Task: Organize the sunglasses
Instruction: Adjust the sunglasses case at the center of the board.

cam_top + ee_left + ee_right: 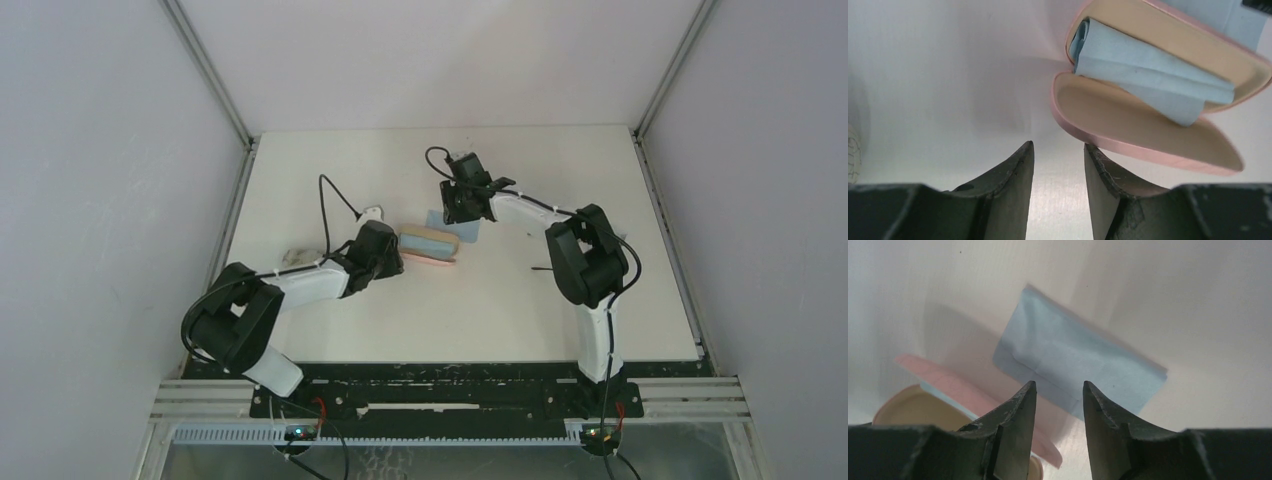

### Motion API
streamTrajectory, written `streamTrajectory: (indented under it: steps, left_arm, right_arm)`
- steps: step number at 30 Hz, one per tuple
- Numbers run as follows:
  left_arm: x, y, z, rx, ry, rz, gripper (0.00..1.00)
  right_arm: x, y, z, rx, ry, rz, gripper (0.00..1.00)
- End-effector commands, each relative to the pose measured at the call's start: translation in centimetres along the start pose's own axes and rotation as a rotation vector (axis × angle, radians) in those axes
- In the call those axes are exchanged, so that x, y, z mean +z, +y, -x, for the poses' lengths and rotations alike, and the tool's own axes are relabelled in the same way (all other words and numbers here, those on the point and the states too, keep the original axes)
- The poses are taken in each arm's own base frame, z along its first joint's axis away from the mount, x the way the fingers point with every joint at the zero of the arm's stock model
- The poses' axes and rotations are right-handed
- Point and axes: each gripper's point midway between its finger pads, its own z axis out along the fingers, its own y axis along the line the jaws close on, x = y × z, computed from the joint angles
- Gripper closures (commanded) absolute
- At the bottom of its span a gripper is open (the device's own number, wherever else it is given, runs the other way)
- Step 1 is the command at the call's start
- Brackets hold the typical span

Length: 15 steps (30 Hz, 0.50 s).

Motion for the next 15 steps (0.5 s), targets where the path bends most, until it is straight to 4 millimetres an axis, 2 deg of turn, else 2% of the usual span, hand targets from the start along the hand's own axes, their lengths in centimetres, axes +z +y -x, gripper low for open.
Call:
streamTrajectory:
  steps: [1,15]
  left_arm:
    - [0.2,-1.0,2.9,-0.028,-0.053,-0.006,0.54]
    - [0.5,-1.0,5.2,-0.020,-0.075,-0.006,0.53]
  right_arm:
    - [-1.3,1.1,-0.3,-0.032,0.002,0.037,0.62]
    - [-3.5,2.9,-5.0,-0.062,0.088,0.088,0.63]
